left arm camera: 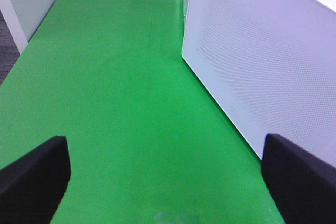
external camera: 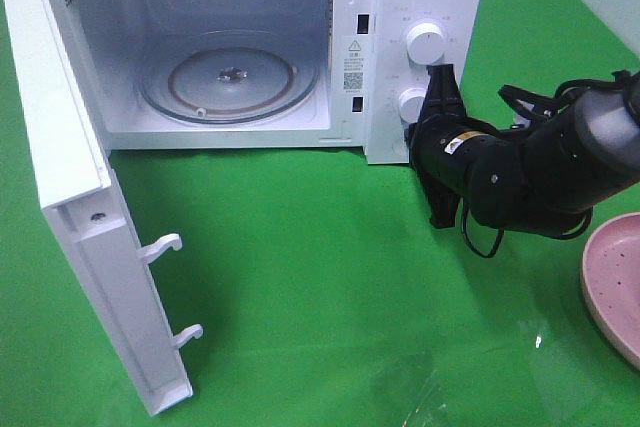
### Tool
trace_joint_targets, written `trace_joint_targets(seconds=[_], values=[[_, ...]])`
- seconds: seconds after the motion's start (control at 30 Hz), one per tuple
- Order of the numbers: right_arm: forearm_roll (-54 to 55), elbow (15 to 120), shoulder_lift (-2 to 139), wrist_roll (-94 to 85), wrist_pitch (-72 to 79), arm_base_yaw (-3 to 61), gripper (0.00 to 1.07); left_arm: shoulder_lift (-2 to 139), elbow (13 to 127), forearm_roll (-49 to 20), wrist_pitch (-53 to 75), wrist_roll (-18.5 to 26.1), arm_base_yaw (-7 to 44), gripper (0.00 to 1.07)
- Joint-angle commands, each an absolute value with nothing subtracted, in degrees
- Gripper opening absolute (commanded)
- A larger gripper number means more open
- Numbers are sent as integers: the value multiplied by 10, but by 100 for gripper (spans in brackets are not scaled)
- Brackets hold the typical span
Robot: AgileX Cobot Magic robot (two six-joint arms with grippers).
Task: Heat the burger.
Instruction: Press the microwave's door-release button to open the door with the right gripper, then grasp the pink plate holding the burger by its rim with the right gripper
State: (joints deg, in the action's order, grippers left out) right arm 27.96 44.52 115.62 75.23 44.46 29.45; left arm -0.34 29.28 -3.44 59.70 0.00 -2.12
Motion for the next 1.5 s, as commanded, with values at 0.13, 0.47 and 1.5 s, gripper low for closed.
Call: trace_joint_targets(seconds=[0.13,0.47,1.5], values=[[251,426,1118,728,382,293,0,-14,292,-33,592,0,-19,91],[251,419,1045,548,232,293,2,-14,292,-33,592,0,-19,91],[80,422,899,168,-247,293,13,-14,292,-33,592,0,-19,91]])
